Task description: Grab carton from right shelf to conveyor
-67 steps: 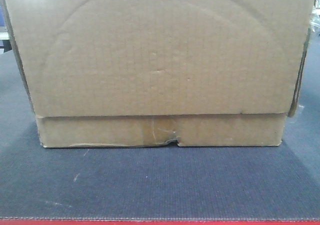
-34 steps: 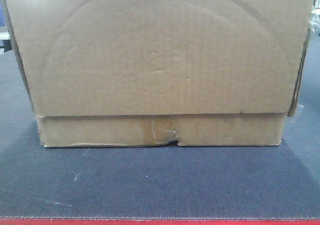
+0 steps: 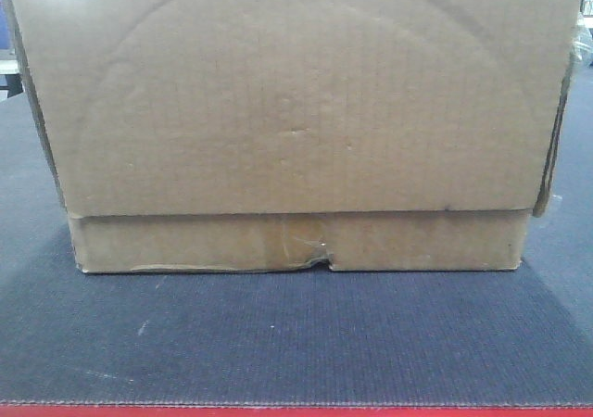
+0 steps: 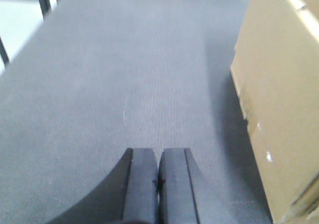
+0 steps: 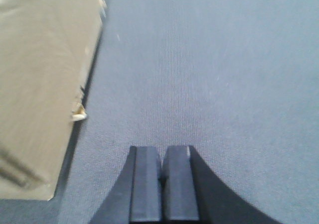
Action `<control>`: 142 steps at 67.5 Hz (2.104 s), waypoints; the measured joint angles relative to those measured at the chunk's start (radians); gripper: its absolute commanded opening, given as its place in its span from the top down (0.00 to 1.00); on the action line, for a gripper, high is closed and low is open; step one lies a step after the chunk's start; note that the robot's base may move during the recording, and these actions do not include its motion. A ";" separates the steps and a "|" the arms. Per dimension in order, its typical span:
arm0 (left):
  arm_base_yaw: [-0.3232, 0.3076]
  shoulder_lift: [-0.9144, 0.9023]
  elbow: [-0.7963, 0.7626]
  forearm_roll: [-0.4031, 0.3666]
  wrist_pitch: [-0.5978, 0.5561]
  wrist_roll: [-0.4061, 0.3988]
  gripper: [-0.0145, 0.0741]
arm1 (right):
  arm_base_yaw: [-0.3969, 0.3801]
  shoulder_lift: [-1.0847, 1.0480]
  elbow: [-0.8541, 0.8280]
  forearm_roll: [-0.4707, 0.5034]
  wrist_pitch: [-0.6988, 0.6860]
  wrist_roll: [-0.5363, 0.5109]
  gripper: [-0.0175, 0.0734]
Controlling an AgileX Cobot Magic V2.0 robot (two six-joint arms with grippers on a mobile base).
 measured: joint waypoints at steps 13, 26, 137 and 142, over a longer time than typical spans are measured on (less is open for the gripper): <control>0.000 -0.118 0.014 0.000 -0.013 0.000 0.84 | 0.000 -0.290 0.083 0.000 -0.021 -0.043 0.88; 0.000 -0.166 0.015 0.000 -0.023 0.000 0.84 | 0.000 -0.495 0.085 -0.001 -0.035 -0.047 0.88; 0.000 -0.486 0.456 0.000 -0.332 0.000 0.84 | 0.000 -0.542 0.086 -0.001 -0.050 -0.050 0.88; 0.000 -0.486 0.459 0.000 -0.336 0.000 0.84 | 0.000 -0.542 0.086 -0.001 -0.050 -0.050 0.88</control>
